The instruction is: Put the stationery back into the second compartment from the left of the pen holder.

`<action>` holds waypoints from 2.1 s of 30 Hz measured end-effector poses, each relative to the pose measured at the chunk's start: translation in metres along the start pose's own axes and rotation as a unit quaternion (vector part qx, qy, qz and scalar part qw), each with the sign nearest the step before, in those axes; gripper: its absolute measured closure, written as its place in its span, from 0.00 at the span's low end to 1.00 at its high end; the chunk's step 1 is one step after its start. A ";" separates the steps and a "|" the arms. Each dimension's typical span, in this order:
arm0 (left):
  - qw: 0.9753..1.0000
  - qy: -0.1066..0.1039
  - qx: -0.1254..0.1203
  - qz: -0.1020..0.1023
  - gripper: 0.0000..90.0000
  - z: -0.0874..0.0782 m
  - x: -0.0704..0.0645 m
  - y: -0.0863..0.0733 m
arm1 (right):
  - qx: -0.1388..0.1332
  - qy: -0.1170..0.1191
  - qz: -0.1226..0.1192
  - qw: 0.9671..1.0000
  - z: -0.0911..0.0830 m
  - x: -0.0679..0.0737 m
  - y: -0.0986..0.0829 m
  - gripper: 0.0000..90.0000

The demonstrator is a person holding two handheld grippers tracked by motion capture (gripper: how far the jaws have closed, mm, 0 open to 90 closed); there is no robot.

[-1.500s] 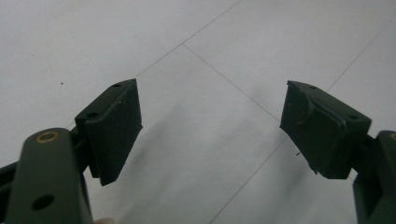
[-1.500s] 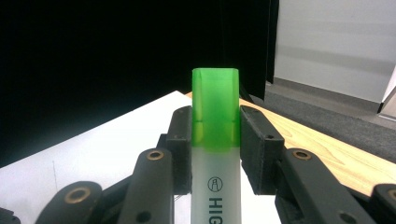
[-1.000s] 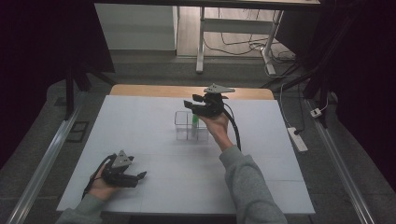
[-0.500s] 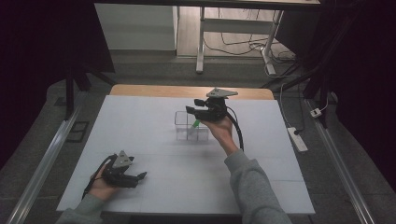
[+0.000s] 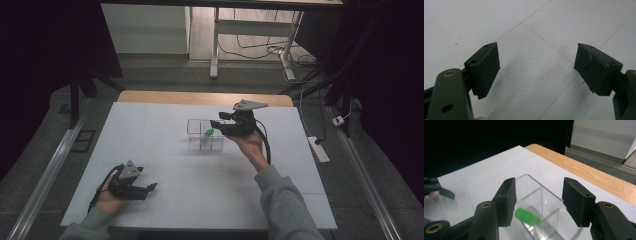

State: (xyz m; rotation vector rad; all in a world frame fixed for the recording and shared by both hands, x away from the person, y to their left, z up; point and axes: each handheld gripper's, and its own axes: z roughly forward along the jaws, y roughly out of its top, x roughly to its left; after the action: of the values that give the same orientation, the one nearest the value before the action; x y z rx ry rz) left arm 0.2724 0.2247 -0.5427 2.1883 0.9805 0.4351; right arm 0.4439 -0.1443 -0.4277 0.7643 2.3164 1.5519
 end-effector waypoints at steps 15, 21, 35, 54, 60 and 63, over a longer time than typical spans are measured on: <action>1.000 0.002 -0.007 -0.001 0.23 0.000 0.000 0.002 | 0.016 -0.021 0.006 1.000 -0.053 0.002 -0.038 0.50; 1.000 0.002 -0.009 0.001 0.23 0.000 0.000 0.004 | 0.037 -0.031 0.012 0.999 -0.073 0.006 -0.066 0.49; 1.000 0.001 -0.007 0.002 0.23 0.000 -0.001 0.004 | 0.089 -0.067 0.012 0.994 -0.116 0.011 -0.121 0.48; 1.000 0.003 -0.001 0.007 0.23 0.002 -0.001 0.004 | 0.112 -0.079 -0.007 0.991 -0.127 0.008 -0.141 0.46; 1.000 0.002 -0.001 0.006 0.23 0.002 -0.001 0.004 | 0.110 -0.082 -0.006 0.991 -0.128 0.007 -0.140 0.46; 1.000 0.003 0.000 0.007 0.23 0.003 -0.001 0.004 | 0.108 -0.081 -0.004 0.991 -0.129 0.006 -0.140 0.46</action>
State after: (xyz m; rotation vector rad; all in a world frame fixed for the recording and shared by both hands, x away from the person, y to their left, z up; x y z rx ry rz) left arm 0.2755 0.2208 -0.5416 2.1950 0.9694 0.4479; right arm 0.3374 -0.2825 -0.5034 0.8933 2.3865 1.2000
